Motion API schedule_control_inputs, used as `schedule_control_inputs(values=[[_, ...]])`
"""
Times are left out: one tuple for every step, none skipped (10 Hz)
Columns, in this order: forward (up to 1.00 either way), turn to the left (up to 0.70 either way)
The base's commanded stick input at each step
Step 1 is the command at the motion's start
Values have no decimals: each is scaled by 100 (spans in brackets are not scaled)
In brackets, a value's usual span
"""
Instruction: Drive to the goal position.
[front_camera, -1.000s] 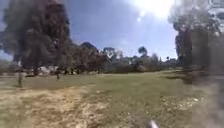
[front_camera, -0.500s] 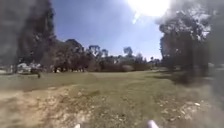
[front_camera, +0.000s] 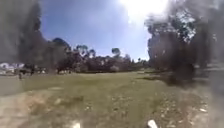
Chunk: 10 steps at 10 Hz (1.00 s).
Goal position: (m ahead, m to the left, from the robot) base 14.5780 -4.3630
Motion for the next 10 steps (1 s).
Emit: schedule_control_inputs(values=[[100,0],[100,0],[100,0],[100,0],[100,0],[100,0],[100,0],[100,0],[100,0],[100,0]])
